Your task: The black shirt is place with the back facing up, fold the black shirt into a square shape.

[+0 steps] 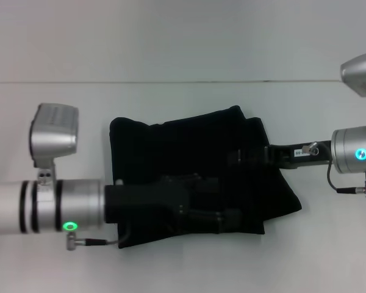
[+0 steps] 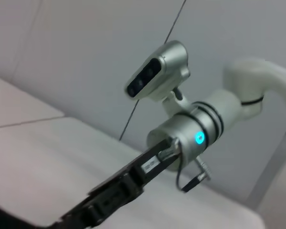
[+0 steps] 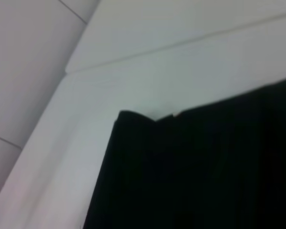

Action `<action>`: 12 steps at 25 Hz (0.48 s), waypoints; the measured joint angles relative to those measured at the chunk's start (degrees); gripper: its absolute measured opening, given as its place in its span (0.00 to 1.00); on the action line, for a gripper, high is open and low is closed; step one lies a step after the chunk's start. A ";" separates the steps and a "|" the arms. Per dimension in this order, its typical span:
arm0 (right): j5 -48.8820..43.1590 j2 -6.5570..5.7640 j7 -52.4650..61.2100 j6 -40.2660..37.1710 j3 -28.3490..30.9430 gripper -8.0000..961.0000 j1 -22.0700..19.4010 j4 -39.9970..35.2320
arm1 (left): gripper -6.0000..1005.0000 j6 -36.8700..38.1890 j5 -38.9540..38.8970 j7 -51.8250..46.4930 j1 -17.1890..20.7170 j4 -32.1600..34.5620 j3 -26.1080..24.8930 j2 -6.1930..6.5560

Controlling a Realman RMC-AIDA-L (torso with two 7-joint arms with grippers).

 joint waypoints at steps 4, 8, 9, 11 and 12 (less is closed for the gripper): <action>-0.02 0.06 1.89 0.21 -1.22 0.72 -0.63 0.13 | 0.95 1.05 2.40 1.05 1.89 4.20 -0.04 1.12; -0.05 0.07 2.36 1.21 -1.57 0.72 -1.00 1.42 | 0.94 2.07 3.64 1.49 2.89 6.54 -0.14 1.36; -0.05 0.08 2.36 1.55 -1.62 0.72 -1.02 1.89 | 0.94 2.08 3.70 1.50 2.93 6.61 -0.15 1.37; -0.05 0.11 2.37 1.89 -1.70 0.72 -1.06 2.17 | 0.94 1.85 3.72 1.52 2.92 6.63 -0.03 1.36; -0.05 0.16 2.37 2.02 -1.72 0.72 -1.08 2.21 | 0.94 1.69 3.73 1.54 2.87 6.60 0.06 1.34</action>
